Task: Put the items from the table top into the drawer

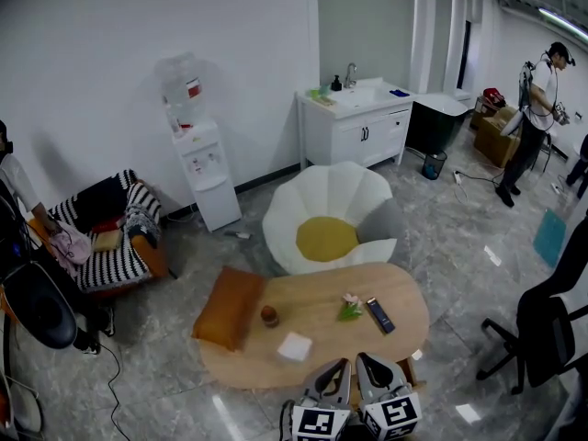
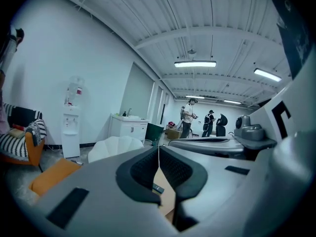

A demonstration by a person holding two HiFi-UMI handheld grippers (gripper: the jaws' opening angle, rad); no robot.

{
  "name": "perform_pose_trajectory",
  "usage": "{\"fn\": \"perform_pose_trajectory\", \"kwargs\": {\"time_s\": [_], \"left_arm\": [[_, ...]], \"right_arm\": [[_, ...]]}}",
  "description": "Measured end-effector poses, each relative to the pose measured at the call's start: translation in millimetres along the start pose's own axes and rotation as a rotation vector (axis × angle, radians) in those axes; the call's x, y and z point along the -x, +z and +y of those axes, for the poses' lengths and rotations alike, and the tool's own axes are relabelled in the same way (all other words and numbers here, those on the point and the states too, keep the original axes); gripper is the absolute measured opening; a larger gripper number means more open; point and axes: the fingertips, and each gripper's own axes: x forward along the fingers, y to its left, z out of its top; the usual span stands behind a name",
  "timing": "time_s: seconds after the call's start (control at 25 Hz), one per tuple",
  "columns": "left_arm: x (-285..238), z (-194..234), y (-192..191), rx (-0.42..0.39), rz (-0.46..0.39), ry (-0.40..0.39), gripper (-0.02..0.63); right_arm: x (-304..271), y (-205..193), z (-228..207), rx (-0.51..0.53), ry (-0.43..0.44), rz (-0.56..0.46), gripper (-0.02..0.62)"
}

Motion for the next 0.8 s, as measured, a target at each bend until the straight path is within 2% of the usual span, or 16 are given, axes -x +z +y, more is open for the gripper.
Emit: {"fn": "perform_pose_trajectory", "kwargs": {"time_s": [0.44, 0.8], "left_arm": [[7.4, 0.3, -8.5, -0.002, 0.004, 0.01, 0.012], [9.3, 9.0, -14.3, 0.022, 0.005, 0.026, 0.012]], "right_arm": [[7.3, -10.1, 13.5, 0.01, 0.02, 0.043, 0.002], [4.3, -10.8, 17.0, 0.02, 0.025, 0.035, 0.002]]}}
